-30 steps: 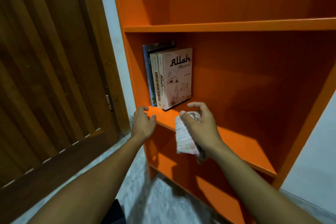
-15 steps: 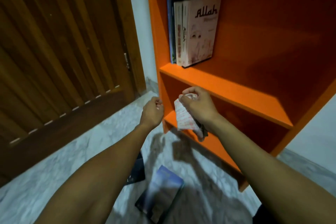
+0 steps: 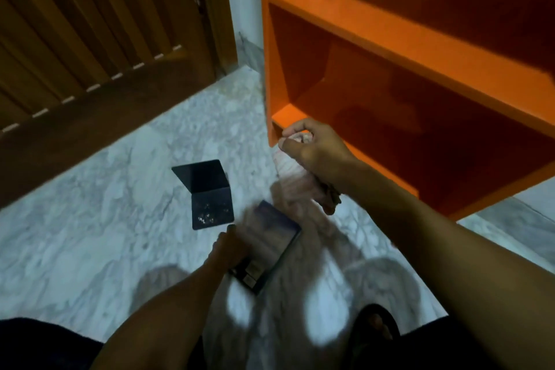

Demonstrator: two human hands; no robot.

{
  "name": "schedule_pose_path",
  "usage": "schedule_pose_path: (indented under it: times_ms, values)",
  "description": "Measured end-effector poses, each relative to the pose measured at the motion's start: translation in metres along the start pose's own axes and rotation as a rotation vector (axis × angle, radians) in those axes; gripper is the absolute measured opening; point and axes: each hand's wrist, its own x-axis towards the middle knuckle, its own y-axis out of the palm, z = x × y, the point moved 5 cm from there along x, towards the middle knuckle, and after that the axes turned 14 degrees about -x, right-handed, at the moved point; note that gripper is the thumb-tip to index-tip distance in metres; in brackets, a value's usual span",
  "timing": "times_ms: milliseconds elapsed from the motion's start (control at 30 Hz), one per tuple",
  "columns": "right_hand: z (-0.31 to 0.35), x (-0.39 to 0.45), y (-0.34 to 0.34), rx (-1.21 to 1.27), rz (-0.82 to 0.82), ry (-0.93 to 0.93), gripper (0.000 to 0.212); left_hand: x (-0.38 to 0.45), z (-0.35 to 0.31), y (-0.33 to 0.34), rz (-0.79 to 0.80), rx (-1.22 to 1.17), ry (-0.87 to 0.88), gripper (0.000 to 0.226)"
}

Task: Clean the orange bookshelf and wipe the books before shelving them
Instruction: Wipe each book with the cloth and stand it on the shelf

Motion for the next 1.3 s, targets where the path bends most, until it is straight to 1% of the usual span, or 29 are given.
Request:
schedule_pose_path:
  times_ms: [67,100,167,233,433,567,633,800,933,1033,1133,1267,1300]
  values:
    - [0.001,0.003,0.002,0.001,0.014,-0.027,0.018,0.007,0.014,0.012,-0.002,-0.007,-0.067,0.06]
    - [0.001,0.004,0.003,-0.002,0.023,-0.038,0.018,-0.002,0.01,0.012,-0.029,-0.004,-0.075,0.056]
    - [-0.001,0.005,0.005,-0.015,0.025,-0.047,0.016,-0.013,0.002,0.01,-0.119,0.013,-0.068,0.047]
    - [-0.004,0.006,0.006,-0.03,0.028,-0.046,0.015,-0.016,-0.002,0.01,-0.174,0.051,-0.057,0.043]
    - [-0.009,0.008,0.01,-0.015,0.034,-0.041,0.01,-0.019,-0.009,0.002,-0.251,0.128,-0.025,0.031]
    - [-0.004,0.003,0.008,-0.025,0.029,-0.055,0.018,-0.022,-0.01,-0.002,-0.221,0.126,-0.01,0.032]
    - [-0.001,-0.002,0.006,-0.033,0.035,-0.059,0.021,-0.026,-0.012,-0.005,-0.23,0.124,0.019,0.03]
    - [0.0,-0.011,0.004,-0.028,0.041,-0.026,0.021,-0.043,-0.025,-0.008,-0.265,0.139,0.076,0.025]
    - [0.001,-0.018,0.007,-0.024,0.058,-0.017,0.019,-0.048,-0.024,-0.009,-0.287,0.167,0.1,0.026]
    - [-0.001,-0.021,0.008,-0.042,0.068,-0.013,0.02,-0.046,-0.019,-0.006,-0.246,0.125,0.094,0.023]
    - [-0.004,-0.02,0.008,-0.031,0.071,0.0,0.02,-0.047,-0.023,0.002,-0.225,0.085,0.109,0.029]
    - [-0.009,-0.015,0.009,-0.019,0.063,0.022,0.02,-0.044,-0.026,0.023,-0.128,0.191,0.082,0.039]
    - [-0.01,-0.013,0.01,-0.014,0.061,0.026,0.02,-0.044,-0.026,0.029,-0.122,0.187,0.075,0.041]
